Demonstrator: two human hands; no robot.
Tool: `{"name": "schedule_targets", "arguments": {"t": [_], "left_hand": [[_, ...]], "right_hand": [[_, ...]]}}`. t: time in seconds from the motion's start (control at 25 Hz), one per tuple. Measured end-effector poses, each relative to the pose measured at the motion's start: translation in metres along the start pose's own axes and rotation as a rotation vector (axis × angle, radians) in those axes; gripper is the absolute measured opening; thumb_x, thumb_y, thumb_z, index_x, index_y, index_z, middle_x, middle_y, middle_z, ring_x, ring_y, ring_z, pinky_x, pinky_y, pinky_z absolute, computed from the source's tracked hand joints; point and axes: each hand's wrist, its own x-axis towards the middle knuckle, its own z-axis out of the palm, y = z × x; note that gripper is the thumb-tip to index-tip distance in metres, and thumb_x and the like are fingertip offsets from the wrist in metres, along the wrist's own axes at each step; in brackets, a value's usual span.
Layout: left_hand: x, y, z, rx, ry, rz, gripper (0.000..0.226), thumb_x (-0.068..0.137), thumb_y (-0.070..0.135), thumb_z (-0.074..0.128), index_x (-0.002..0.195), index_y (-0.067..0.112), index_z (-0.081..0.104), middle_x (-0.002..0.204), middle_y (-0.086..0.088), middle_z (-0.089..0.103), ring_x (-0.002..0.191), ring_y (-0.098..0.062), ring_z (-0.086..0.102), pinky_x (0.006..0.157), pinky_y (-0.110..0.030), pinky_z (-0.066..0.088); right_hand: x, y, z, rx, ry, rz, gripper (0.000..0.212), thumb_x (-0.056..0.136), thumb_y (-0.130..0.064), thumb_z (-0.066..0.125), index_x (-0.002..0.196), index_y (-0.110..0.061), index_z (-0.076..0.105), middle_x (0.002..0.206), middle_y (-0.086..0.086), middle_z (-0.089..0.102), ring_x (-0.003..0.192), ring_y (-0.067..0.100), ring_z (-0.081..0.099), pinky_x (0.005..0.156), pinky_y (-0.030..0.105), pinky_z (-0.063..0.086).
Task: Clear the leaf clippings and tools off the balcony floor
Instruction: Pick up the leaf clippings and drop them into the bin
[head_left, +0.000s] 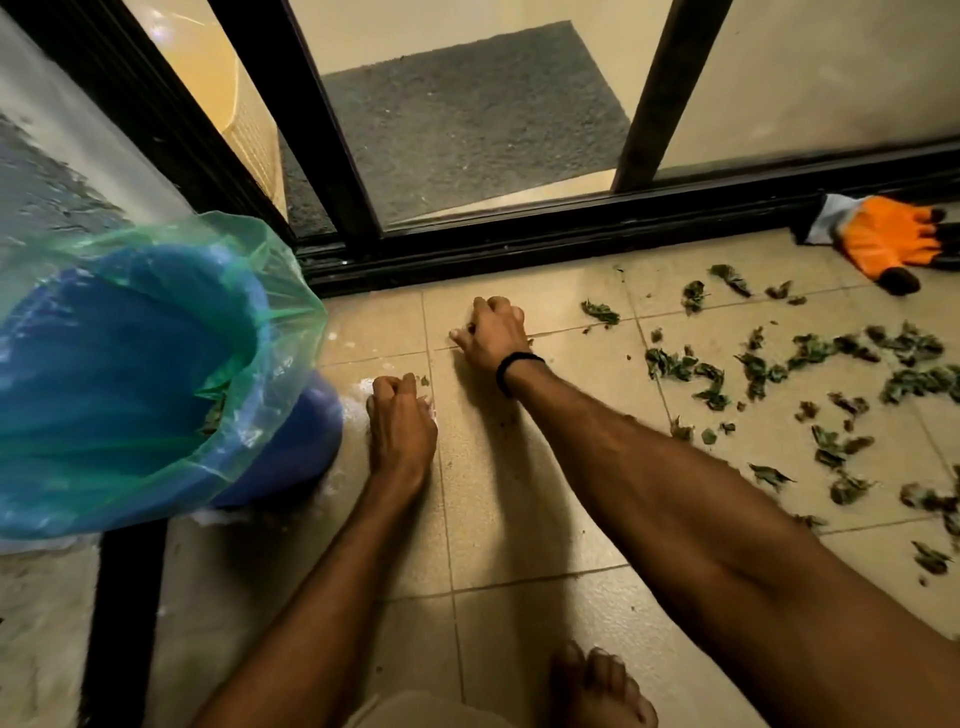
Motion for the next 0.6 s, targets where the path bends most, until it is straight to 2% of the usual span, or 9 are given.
{"name": "schedule_targets", "arguments": {"t": [0.08,0.16,0.24,0.28,0.36,0.44,0.52,0.6], "left_hand": [[0.003,0.000,0.005,-0.024,0.029,0.031,0.045,0.101,0.021,0.053,0.145,0.014,0.046,0.134,-0.009,0.044,0.118,-0.025,0.046,0.097,-0.036,0.046],[0.007,0.000,0.012,-0.057,0.082,0.077,0.040,0.100,0.021,0.054,0.140,0.013,0.052,0.125,-0.007,0.050,0.113,-0.023,0.048,0.092,-0.035,0.050],[0.006,-0.001,0.021,-0.083,0.169,0.165,0.029,0.098,0.015,0.057,0.126,0.009,0.063,0.110,-0.008,0.057,0.101,-0.023,0.052,0.080,-0.035,0.053],[0.005,-0.003,0.025,-0.077,0.217,0.202,0.023,0.097,0.012,0.058,0.118,0.007,0.067,0.102,-0.008,0.058,0.094,-0.024,0.054,0.073,-0.035,0.052],[0.003,-0.004,0.032,-0.043,0.268,0.207,0.017,0.095,0.007,0.059,0.108,0.009,0.069,0.094,-0.007,0.060,0.089,-0.024,0.054,0.065,-0.033,0.048],[0.001,0.001,0.035,-0.033,0.253,0.154,0.016,0.094,0.007,0.057,0.105,0.013,0.068,0.094,-0.006,0.059,0.089,-0.023,0.052,0.065,-0.031,0.044],[-0.002,0.012,0.040,-0.051,0.216,0.160,0.014,0.095,0.009,0.055,0.101,0.016,0.066,0.094,-0.005,0.058,0.090,-0.023,0.051,0.067,-0.032,0.042],[-0.007,0.029,0.043,-0.101,0.188,0.222,0.012,0.097,0.011,0.054,0.100,0.017,0.064,0.096,-0.004,0.057,0.091,-0.022,0.051,0.069,-0.034,0.044]], "right_hand": [[-0.007,-0.009,0.014,-0.125,0.017,-0.137,0.025,0.099,-0.021,0.052,0.120,-0.009,0.059,0.129,0.014,0.046,0.121,0.031,0.041,0.102,0.040,0.043],[-0.021,-0.002,0.023,-0.221,0.061,-0.249,0.026,0.100,-0.009,0.044,0.113,-0.004,0.065,0.119,0.014,0.052,0.113,0.030,0.047,0.095,0.038,0.047],[-0.036,0.013,0.022,-0.200,0.100,-0.318,0.028,0.100,-0.005,0.040,0.110,0.000,0.065,0.114,0.017,0.055,0.107,0.030,0.050,0.090,0.037,0.047],[-0.040,0.023,0.018,-0.152,0.126,-0.293,0.028,0.101,-0.004,0.039,0.107,0.001,0.065,0.112,0.016,0.056,0.103,0.028,0.052,0.088,0.035,0.048],[-0.034,0.045,-0.006,-0.041,0.232,-0.120,0.025,0.098,-0.002,0.043,0.104,-0.001,0.068,0.110,0.012,0.061,0.098,0.022,0.057,0.085,0.027,0.050],[-0.015,0.073,-0.041,-0.047,0.376,0.046,0.026,0.093,0.004,0.051,0.110,-0.005,0.070,0.113,0.012,0.064,0.104,0.023,0.061,0.092,0.027,0.051],[0.001,0.100,-0.072,-0.101,0.364,0.188,0.028,0.092,0.004,0.053,0.113,-0.005,0.069,0.118,0.015,0.062,0.108,0.029,0.060,0.096,0.033,0.049],[0.005,0.111,-0.082,-0.221,0.249,0.251,0.026,0.093,-0.002,0.052,0.115,-0.005,0.065,0.126,0.018,0.054,0.114,0.035,0.052,0.098,0.040,0.046]]}}
